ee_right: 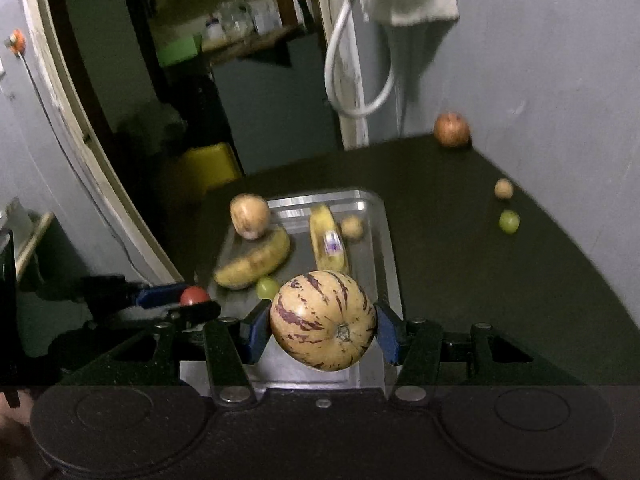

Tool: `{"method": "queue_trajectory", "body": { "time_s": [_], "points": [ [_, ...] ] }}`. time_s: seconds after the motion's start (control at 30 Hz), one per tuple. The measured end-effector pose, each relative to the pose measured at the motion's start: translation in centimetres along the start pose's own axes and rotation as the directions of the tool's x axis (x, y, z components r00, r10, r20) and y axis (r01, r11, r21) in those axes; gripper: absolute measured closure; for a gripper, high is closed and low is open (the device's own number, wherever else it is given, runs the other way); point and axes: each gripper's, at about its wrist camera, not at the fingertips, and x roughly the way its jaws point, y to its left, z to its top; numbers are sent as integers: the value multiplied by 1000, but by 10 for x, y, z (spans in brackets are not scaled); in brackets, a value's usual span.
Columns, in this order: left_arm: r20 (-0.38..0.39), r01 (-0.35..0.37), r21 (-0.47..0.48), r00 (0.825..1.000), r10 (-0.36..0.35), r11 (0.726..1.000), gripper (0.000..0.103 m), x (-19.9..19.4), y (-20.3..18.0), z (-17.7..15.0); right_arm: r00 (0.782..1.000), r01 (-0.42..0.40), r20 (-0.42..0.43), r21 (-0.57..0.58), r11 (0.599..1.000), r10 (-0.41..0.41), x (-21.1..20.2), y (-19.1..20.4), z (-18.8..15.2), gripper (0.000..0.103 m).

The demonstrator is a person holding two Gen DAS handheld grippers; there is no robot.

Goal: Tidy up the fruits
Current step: 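Carry the pepino and the red tomato toward the tray with both grippers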

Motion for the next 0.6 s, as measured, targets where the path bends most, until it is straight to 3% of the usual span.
{"method": "queue_trajectory", "body": {
  "time_s": [0.27,0.6],
  "points": [
    [-25,20,20,1000,-19,1000,70,30,4,2,994,5,-112,-12,1000,-6,54,1,-12,48],
    [-46,18,55,999,-15,998,70,40,11,-3,988,-40,-155,-86,995,27,88,26,-11,48]
  ]
}}
